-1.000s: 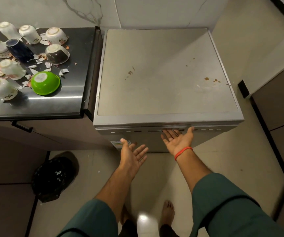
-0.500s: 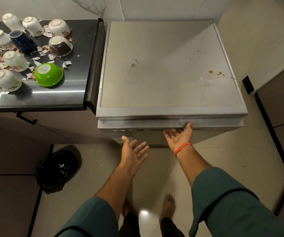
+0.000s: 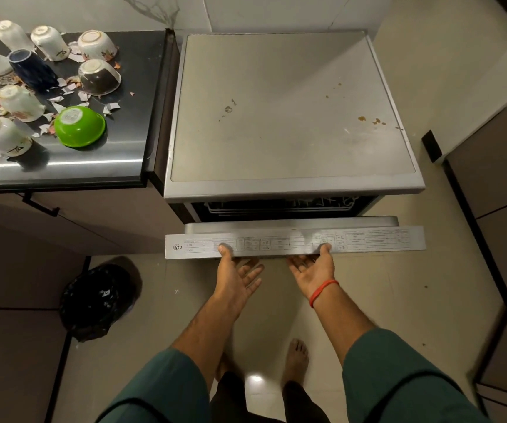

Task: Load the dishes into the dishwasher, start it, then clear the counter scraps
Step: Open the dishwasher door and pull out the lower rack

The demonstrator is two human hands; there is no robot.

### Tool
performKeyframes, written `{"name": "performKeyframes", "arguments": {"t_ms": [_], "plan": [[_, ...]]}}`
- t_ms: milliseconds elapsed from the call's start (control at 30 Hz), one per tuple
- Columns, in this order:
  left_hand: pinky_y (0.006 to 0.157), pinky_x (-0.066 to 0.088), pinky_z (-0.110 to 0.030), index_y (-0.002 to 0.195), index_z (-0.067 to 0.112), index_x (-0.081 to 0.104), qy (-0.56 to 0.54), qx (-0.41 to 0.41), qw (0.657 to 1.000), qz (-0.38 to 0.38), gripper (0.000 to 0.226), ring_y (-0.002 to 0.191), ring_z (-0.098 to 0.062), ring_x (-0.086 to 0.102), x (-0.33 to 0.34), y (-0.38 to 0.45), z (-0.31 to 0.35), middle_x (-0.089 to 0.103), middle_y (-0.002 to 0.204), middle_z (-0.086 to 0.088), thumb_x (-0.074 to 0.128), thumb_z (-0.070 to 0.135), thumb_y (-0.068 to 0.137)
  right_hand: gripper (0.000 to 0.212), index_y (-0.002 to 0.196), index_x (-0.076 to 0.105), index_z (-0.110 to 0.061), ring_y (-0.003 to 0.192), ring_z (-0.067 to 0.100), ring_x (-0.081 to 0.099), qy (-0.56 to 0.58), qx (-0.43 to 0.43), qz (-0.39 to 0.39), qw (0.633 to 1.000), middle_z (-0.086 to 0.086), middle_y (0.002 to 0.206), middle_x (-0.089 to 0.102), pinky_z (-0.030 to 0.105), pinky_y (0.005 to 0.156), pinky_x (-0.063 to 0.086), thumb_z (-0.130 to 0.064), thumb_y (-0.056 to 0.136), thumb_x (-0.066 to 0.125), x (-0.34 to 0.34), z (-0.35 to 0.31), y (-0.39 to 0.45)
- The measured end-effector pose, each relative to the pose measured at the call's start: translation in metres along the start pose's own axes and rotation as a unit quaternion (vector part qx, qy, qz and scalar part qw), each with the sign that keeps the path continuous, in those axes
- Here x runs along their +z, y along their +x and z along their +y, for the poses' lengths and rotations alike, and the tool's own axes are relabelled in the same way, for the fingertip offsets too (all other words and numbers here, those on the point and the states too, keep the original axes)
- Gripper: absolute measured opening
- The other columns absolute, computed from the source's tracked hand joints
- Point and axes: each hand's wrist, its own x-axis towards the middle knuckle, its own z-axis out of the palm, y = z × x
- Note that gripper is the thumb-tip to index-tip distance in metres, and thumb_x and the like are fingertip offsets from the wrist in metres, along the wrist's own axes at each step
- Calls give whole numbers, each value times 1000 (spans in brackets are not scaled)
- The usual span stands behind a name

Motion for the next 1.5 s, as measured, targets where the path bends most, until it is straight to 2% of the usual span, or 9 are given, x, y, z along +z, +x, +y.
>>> {"name": "performKeyframes", "arguments": {"t_ms": [133, 333, 533, 667, 767, 933, 1267, 1367, 1500], "plan": [[102, 46, -48, 155, 17, 38, 8, 4, 1000, 8, 80, 119, -32, 64, -5, -4, -9, 60, 141, -16, 24, 73, 100, 37, 99, 50, -19, 131, 41, 50, -12, 8, -7, 1000, 20, 141, 49, 53, 98, 44, -54, 104, 38, -15, 4, -4], [108, 46, -51, 160, 20, 28, 32, 12, 998, 50, 77, 123, -36, 60, -22, -9, -14, 47, 152, -18, 24, 70, 102, 57, 130, 50, -11, 119, 35, 60, -81, 23, -13, 996, 20, 130, 60, 49, 94, 48, -58, 102, 38, -51, -7, -6], [97, 47, -50, 160, 25, 24, 28, 83, 974, 209, 71, 120, -33, 56, -80, 9, 15, 40, 154, -17, 30, 67, 103, 69, 148, 38, -15, 109, 34, 60, -159, -72, 129, 976, 15, 128, 54, 50, 89, 48, -62, 99, 41, -106, -63, 14], [85, 49, -38, 154, 20, 34, 113, 133, 943, 283, 68, 93, -20, 55, -106, 25, 52, 56, 114, -1, 23, 64, 104, 74, 141, 42, -16, 109, 29, 55, -168, -151, 228, 947, 10, 132, 51, 45, 83, 48, -67, 88, 51, -122, -129, 32], [109, 41, -47, 152, 13, 40, 193, 155, 925, 290, 72, 128, -30, 53, -112, 37, 70, 54, 144, -8, 22, 63, 104, 63, 127, 52, -18, 107, 25, 51, -225, -190, 214, 931, 5, 124, 53, 41, 83, 45, -67, 88, 50, -119, -168, 45], [115, 35, -46, 153, 6, 41, 253, 178, 909, 278, 73, 137, -34, 48, -87, 33, 62, 49, 151, -17, 20, 59, 107, 52, 125, 55, -18, 110, 24, 56, -306, -175, 147, 924, 4, 121, 62, 46, 95, 49, -55, 90, 61, -111, -185, 52], [115, 40, -53, 147, 12, 46, 265, 179, 907, 274, 73, 130, -35, 53, -104, 17, 39, 55, 144, -17, 26, 66, 102, 29, 108, 60, -14, 103, 24, 62, -322, -158, 124, 925, -1, 92, 64, 51, 100, 49, -39, 94, 63, -126, -181, 29], [105, 43, -68, 136, 16, 53, 305, 166, 892, 289, 86, 124, -53, 56, -119, 14, 23, 60, 133, -29, 23, 80, 87, 19, 96, 59, -18, 101, 26, 64, -318, -160, 114, 927, 1, 95, 65, 51, 98, 51, -36, 94, 63, -138, -171, 22], [102, 49, -63, 127, 16, 59, 331, 173, 874, 309, 77, 115, -44, 62, -133, 9, 5, 63, 126, -23, 26, 77, 91, 14, 91, 59, -22, 105, 25, 62, -317, -157, 115, 928, 6, 108, 65, 52, 95, 53, -35, 95, 65, -163, -160, 19]]}}
